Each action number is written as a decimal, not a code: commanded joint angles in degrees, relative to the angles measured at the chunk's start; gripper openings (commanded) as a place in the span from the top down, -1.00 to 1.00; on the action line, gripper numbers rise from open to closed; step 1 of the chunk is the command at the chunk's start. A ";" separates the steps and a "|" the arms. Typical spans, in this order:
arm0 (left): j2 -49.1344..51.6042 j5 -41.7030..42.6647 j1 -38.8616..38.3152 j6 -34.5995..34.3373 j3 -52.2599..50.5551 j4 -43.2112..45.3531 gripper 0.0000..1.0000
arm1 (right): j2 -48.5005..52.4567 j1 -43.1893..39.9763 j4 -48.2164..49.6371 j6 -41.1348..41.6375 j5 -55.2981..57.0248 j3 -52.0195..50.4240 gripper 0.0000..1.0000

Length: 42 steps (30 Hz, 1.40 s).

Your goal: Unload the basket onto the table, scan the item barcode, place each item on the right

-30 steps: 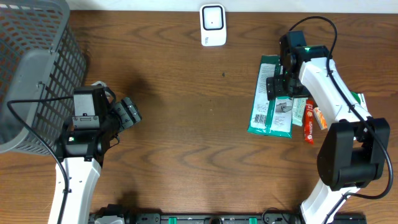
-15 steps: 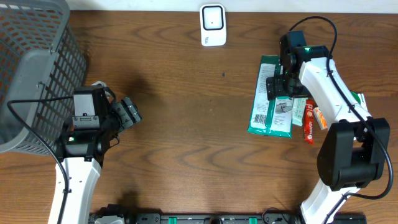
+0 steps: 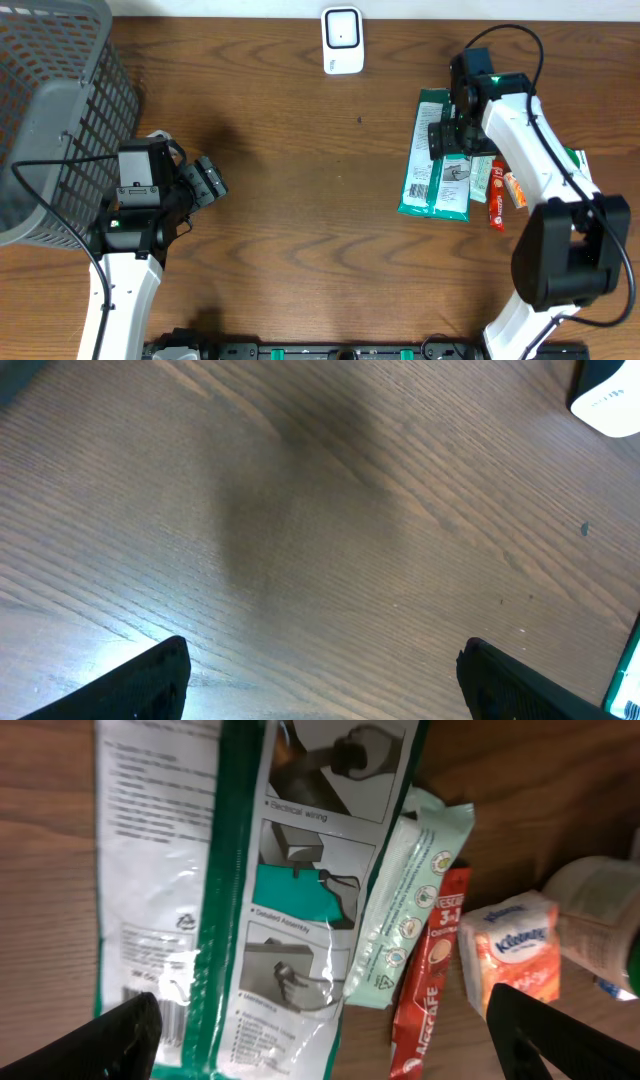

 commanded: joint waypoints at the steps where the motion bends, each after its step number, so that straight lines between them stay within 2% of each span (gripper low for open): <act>1: 0.22 -0.55 0.20 0.31 0.26 -0.13 -0.74 | -6.05 1.38 -0.02 0.44 0.15 0.70 -0.99; 30: 0.26 -0.55 0.20 0.31 0.26 -0.15 -0.74 | -44.74 1.60 -0.09 0.44 0.17 0.70 -0.98; 42: 0.26 -0.55 0.20 0.31 0.26 -0.13 -0.74 | -59.95 1.51 -3.67 0.46 -0.13 0.11 -0.99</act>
